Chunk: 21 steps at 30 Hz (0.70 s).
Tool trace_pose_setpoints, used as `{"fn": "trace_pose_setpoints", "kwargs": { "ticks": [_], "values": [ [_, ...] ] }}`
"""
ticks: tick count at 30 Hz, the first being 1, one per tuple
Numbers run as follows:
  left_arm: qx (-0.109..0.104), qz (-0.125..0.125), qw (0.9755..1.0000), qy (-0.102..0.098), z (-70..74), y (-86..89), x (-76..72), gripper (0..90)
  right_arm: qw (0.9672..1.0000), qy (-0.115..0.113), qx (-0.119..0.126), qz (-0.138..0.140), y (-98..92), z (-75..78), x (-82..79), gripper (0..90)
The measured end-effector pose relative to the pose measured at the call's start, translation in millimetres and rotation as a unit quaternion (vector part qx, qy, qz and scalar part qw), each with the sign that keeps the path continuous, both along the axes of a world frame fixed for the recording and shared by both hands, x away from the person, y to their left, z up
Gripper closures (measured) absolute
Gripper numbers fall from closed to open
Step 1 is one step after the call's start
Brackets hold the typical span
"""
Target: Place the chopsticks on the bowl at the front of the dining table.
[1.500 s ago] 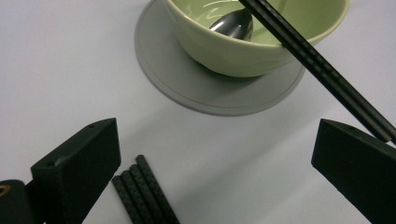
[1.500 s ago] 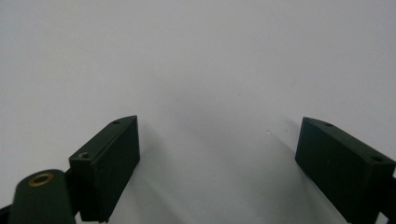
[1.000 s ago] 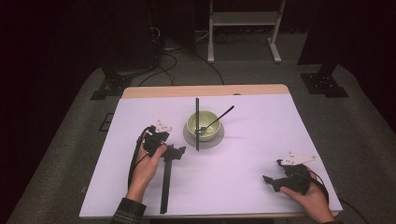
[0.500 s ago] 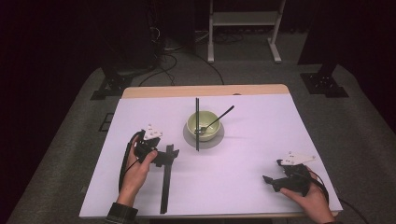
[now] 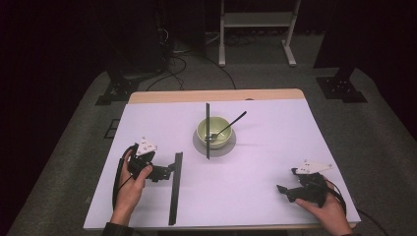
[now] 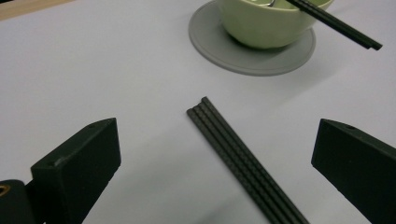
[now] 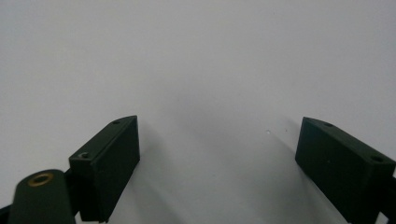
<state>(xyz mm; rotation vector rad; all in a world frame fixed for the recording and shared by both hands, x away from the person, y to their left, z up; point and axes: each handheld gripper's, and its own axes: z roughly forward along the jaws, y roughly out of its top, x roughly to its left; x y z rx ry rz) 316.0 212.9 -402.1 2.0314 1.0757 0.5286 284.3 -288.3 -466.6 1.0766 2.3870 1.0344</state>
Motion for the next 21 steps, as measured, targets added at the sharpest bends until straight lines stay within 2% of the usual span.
{"fn": "trace_pose_setpoints", "kwargs": {
  "ticks": [13, 21],
  "values": [
    [0.002, 0.007, 1.0000, -0.002, -5.9, 19.3, -17.4, 0.3, 1.0000, 0.000, 0.000, 0.000, 0.0, 0.0, -0.1, 12.2],
    [0.013, 0.011, 0.9998, 0.005, -14.8, 28.7, -27.0, 0.2, 1.0000, 0.000, 0.000, 0.000, 0.0, 0.0, 0.0, 12.1]
  ]
}}
